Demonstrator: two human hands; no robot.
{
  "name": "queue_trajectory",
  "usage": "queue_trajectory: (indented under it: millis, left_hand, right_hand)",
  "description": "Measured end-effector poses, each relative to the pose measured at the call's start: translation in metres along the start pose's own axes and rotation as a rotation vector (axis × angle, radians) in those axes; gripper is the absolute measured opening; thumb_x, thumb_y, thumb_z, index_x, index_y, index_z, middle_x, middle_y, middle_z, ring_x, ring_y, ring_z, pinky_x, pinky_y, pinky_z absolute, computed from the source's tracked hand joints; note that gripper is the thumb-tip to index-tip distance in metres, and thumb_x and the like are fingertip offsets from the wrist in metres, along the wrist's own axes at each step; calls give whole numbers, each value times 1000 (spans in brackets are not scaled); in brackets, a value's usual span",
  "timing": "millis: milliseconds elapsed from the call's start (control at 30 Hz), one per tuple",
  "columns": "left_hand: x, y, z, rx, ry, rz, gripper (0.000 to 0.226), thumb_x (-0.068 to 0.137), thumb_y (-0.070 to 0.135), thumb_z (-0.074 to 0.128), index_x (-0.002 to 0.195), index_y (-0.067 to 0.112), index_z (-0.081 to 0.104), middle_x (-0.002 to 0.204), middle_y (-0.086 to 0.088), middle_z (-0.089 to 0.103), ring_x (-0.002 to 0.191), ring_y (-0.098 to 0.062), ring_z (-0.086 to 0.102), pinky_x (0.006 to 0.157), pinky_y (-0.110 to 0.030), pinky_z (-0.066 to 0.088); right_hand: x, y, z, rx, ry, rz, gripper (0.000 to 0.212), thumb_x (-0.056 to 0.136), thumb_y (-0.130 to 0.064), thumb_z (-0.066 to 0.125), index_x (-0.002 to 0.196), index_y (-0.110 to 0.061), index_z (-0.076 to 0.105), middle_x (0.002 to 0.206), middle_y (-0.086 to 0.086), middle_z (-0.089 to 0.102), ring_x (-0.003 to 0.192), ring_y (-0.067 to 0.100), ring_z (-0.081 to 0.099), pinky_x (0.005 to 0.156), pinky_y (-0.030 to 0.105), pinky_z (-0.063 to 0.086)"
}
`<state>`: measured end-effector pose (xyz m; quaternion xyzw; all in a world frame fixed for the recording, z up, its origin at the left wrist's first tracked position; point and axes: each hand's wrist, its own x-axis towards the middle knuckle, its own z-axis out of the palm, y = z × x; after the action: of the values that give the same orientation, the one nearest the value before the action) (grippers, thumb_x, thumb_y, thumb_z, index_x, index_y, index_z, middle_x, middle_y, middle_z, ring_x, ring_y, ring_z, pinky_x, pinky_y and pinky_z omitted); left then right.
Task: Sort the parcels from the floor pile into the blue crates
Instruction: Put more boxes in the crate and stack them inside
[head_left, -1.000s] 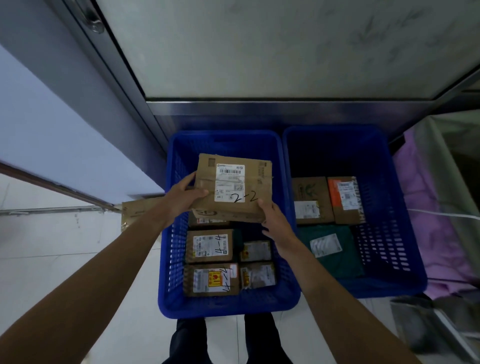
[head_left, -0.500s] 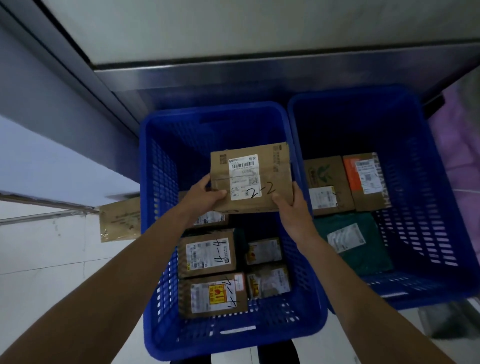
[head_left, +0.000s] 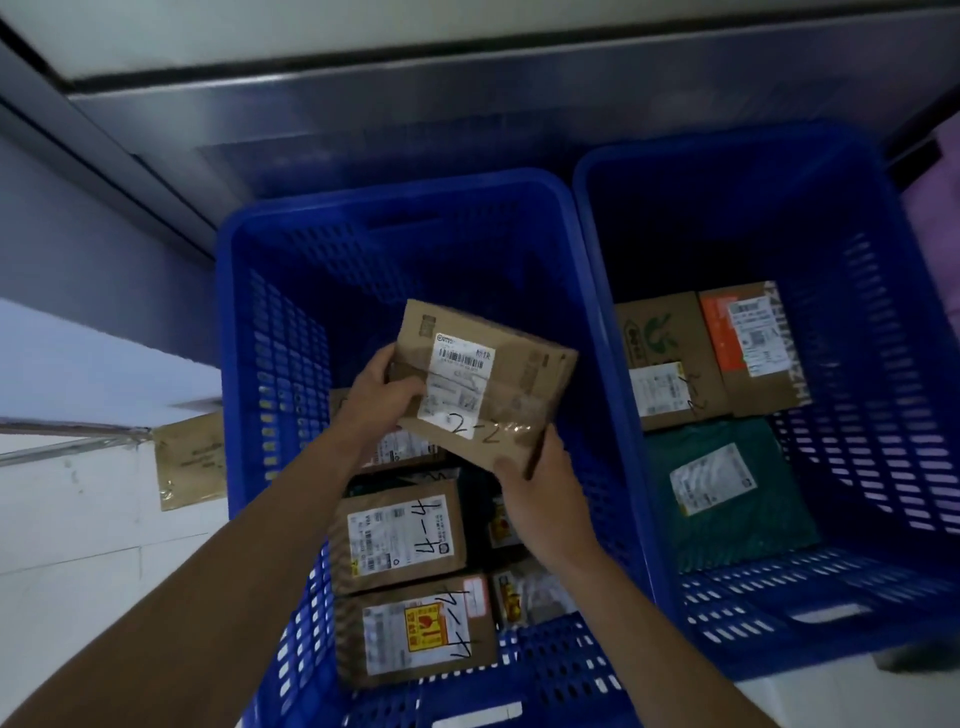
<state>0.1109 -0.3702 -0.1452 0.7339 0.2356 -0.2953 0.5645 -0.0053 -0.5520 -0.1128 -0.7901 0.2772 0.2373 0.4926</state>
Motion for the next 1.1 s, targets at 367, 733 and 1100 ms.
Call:
queue_trajectory:
  millis: [367,733,1100]
  left_hand:
    - [43,26,-5,319,-24,243,41,94,27,60,131,44,52,118,12,64,104,-16,65,89,-40,53]
    - [53,37,71,843,-169,416,54,90,45,59,143,42,45,122,-2,46,109,-24,53,98,-40,46]
    - [31,-59,70,339,-97,42,75,82,35,76,147,25,40,114,12,67,91,-8,68,72,-30,60]
  right_hand:
    - [16,-2,27,448,-274,312,45,94,-41,63,133,-24,48,105,-8,67,85,2,68,63,21,46]
    - [19,45,35,681,-176,524,18,93,-36,66,107,-28,60,119,-2,65,114,13,61,109,37,44]
    - [45,54,40,730,-78,547,11,99,-31,59,107,-24,59,108,-1,64,111,19,61,109,42,44]
